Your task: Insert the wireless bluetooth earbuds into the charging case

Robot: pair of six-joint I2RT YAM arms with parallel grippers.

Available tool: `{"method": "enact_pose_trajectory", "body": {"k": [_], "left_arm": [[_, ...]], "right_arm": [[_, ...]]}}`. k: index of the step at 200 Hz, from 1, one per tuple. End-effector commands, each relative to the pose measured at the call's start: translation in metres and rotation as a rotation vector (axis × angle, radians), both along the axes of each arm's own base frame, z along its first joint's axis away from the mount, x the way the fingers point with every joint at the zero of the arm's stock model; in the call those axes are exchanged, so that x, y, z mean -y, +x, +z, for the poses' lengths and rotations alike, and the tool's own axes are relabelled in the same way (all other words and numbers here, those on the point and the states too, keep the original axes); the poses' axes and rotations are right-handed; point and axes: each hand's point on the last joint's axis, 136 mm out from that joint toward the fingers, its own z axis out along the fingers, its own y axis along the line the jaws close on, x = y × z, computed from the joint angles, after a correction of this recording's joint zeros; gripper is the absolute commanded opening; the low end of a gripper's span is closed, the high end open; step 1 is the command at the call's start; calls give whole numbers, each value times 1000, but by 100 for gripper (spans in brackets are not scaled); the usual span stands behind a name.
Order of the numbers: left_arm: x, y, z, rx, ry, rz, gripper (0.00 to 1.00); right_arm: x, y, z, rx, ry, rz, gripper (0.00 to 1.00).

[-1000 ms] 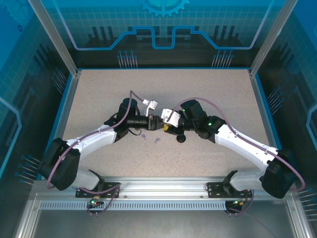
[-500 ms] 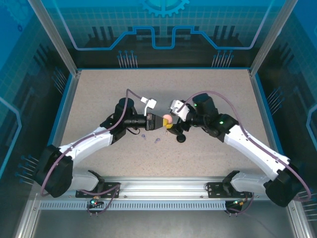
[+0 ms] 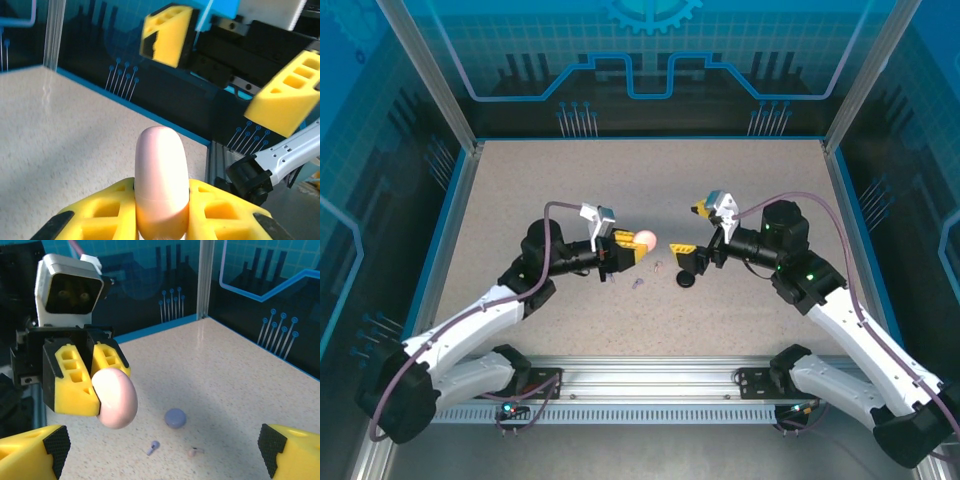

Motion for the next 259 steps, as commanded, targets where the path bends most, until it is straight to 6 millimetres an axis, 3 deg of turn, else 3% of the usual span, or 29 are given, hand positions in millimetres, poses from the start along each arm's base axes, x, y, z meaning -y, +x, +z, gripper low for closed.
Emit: {"method": "enact_pose_trajectory", "body": {"k": [1, 37, 90, 168, 259], "left_arm": [[0, -11, 23, 258, -9, -7, 12], [10, -23, 30, 342, -4, -61, 13], [20, -26, 34, 359, 3, -91, 11], [24, -27, 34, 351, 0, -103, 10], [22, -29, 34, 358, -1, -104, 9]], "right_arm": [[-8, -11, 16, -13, 71, 62, 100], [-23, -24, 20, 20, 47, 148, 97], [-34, -15, 16, 21, 8, 149, 95], [-33, 4, 2, -11, -55, 77, 94], [-27, 19, 11, -8, -50, 14, 95]]}}
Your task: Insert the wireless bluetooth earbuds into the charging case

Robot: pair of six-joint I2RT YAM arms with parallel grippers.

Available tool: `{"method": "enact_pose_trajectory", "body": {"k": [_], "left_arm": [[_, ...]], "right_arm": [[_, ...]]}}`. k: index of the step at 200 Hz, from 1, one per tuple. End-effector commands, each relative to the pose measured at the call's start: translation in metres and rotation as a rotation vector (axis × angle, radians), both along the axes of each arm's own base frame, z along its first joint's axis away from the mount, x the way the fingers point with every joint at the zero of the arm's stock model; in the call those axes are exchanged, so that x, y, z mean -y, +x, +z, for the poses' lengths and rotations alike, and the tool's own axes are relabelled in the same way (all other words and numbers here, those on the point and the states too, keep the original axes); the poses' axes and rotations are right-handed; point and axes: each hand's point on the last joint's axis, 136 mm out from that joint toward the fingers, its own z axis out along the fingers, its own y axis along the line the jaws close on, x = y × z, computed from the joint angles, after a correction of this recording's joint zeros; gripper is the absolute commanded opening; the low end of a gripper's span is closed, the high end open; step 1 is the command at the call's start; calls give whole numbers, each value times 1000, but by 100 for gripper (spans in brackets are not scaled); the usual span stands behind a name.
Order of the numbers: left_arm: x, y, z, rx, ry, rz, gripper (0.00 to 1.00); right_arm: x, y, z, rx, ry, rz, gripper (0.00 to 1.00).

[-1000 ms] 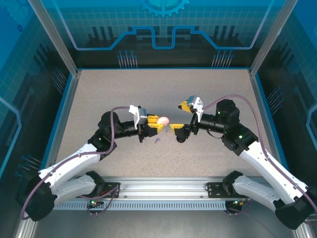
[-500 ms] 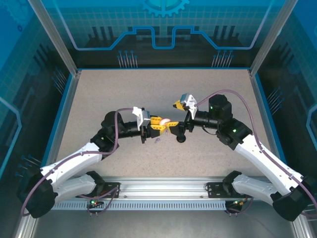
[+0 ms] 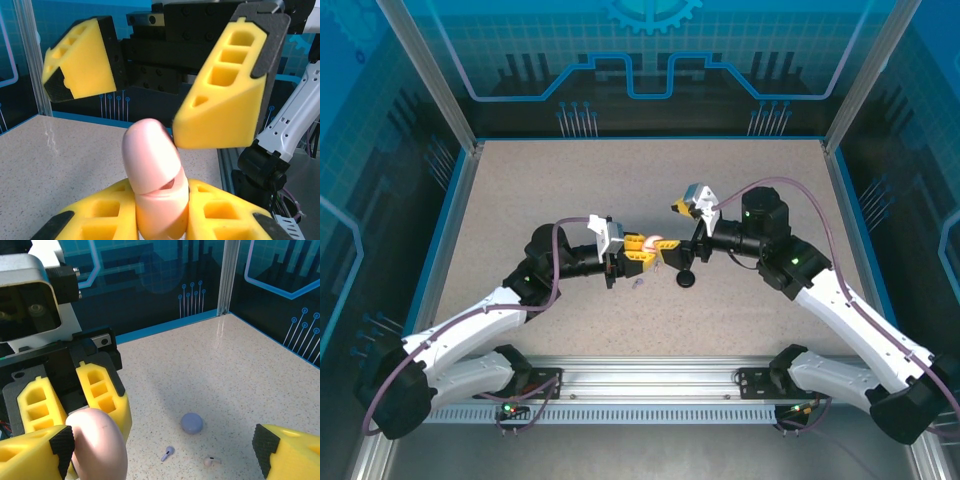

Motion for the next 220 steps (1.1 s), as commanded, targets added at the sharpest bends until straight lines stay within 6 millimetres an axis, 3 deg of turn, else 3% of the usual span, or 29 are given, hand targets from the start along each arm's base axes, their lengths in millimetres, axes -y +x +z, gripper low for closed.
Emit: {"method": "enact_pose_trajectory", "body": {"k": [1, 71, 104, 150, 193, 220], "left_arm": [[3, -10, 23, 92, -35, -37, 9], [1, -10, 20, 94, -28, -28, 9], [0, -8, 16, 94, -19, -7, 9], [-6, -4, 7, 94, -9, 49, 9], [-22, -4, 3, 125, -17, 133, 7], [-32, -8, 3, 144, -19, 171, 7]], "right_arm": [[5, 14, 8, 19, -3, -58, 95], [5, 20, 17, 10, 13, -66, 96], [6, 14, 30, 17, 47, -44, 97], [25, 15, 44, -26, 97, -147, 97], [51, 34, 15, -226, 52, -370, 96], [59, 49, -21, -358, 5, -483, 93]]}}
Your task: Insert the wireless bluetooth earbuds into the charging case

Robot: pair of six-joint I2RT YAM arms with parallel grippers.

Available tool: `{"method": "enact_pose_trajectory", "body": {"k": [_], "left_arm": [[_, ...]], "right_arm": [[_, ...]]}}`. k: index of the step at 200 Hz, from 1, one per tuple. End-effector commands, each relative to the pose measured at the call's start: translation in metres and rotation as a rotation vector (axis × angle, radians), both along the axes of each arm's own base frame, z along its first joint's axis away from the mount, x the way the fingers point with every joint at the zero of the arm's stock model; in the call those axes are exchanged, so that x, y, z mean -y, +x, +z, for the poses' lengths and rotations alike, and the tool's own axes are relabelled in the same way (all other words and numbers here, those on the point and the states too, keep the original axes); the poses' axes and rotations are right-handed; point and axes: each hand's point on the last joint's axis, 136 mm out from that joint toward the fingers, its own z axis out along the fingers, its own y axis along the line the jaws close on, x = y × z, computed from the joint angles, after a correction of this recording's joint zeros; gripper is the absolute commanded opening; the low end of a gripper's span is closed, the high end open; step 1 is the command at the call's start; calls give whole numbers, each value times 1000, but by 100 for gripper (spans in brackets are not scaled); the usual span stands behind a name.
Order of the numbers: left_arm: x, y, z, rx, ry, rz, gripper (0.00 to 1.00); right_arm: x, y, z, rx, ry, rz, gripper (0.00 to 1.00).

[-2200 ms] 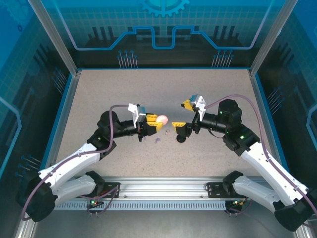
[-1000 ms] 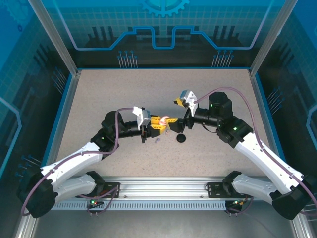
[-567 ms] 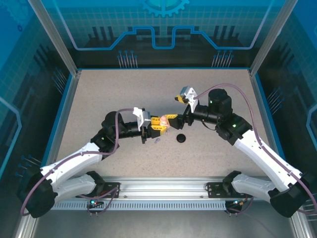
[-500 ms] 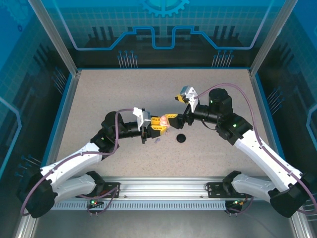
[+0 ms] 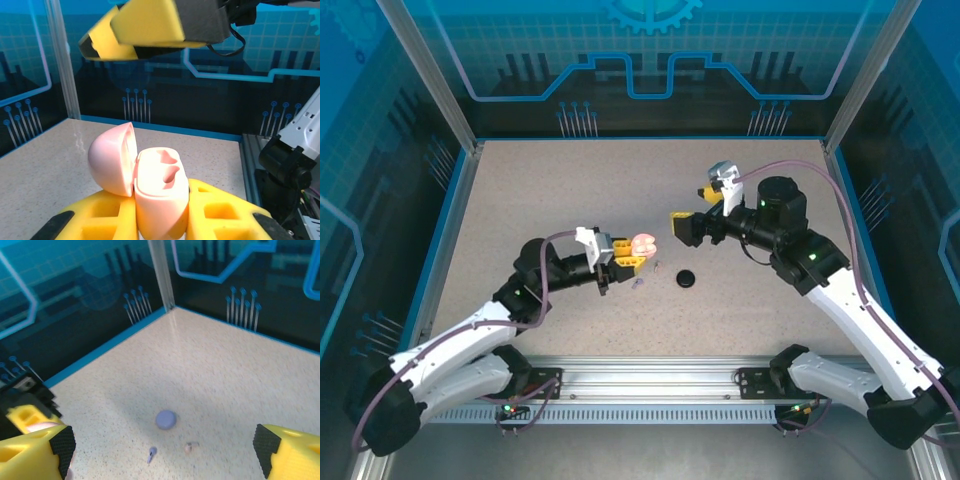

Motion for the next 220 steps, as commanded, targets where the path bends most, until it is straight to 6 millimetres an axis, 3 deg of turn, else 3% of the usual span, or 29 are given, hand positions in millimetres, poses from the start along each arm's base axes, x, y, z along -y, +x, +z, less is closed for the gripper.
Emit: {"method": "enact_pose_trajectory", "body": {"k": [1, 39, 76, 108, 181, 220], "left_arm": [[-10, -3, 8, 65, -13, 51, 7], [-21, -11, 13, 86, -14, 81, 8], [-27, -14, 16, 100, -21, 101, 8], [-28, -14, 14, 97, -14, 109, 8], [-29, -12, 15, 92, -17, 118, 9], [-30, -13, 14, 87, -15, 119, 9]], "right_arm": [[16, 16, -39, -189, -37, -155, 93], [14, 37, -108, -479, -116, -279, 87], [0, 48, -178, -703, -246, -307, 79], [-20, 53, -224, -810, -319, -282, 67], [-53, 53, -293, -917, -485, -260, 59], [-60, 52, -313, -958, -496, -259, 53]]}}
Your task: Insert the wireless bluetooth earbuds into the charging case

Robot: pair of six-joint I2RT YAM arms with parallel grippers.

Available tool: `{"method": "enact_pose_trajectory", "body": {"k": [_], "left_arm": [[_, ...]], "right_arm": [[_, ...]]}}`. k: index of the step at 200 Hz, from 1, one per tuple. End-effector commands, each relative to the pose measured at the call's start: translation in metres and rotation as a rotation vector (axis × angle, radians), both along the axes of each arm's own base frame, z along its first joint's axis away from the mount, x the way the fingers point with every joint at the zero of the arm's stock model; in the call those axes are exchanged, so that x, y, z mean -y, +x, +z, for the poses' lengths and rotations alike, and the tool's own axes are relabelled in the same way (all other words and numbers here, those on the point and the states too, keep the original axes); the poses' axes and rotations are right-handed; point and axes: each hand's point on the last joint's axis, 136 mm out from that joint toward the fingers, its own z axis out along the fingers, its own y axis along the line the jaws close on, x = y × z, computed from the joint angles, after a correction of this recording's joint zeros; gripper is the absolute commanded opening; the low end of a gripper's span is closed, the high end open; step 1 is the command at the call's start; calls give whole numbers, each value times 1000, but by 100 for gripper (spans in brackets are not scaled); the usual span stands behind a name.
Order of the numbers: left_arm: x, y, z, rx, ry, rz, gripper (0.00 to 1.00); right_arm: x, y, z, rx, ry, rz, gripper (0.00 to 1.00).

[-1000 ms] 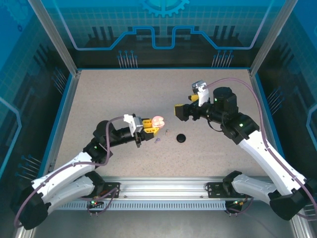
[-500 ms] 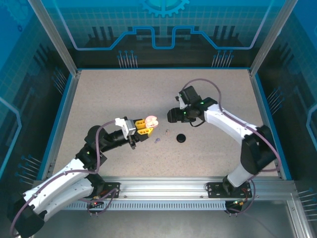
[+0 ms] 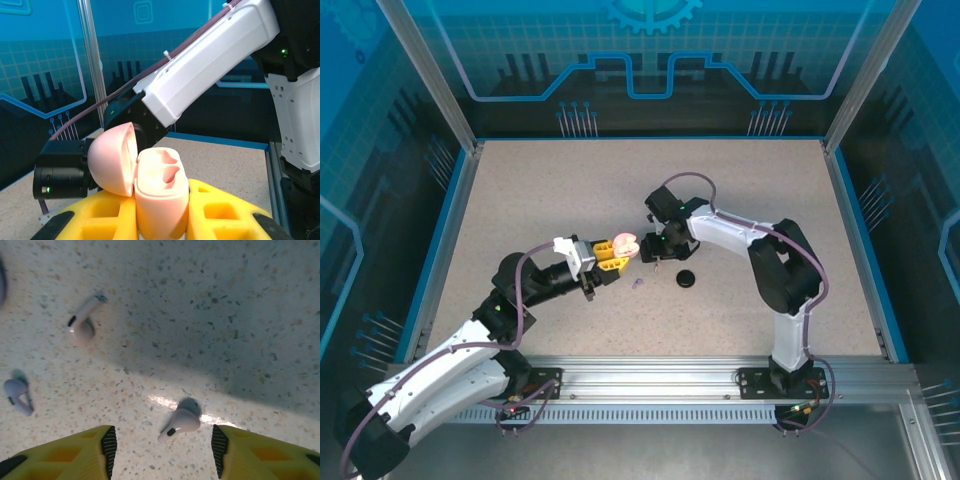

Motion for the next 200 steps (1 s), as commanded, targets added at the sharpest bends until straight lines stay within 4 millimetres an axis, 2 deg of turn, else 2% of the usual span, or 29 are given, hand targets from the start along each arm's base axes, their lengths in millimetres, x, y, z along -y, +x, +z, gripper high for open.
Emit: {"method": "enact_pose_trajectory", "body": {"k": [1, 39, 87, 200], "left_arm": [[-2, -2, -2, 16, 5, 9, 9], [-2, -2, -2, 14, 4, 11, 9], [-3, -4, 0, 21, -1, 9, 9], [-3, -3, -3, 22, 8, 13, 10]], "right_arm": [[-4, -1, -7, -31, -12, -14, 53], [1, -3, -16, -41, -48, -19, 52], [-1, -6, -24, -69, -52, -9, 48], [-11, -15, -27, -86, -76, 40, 42]]}}
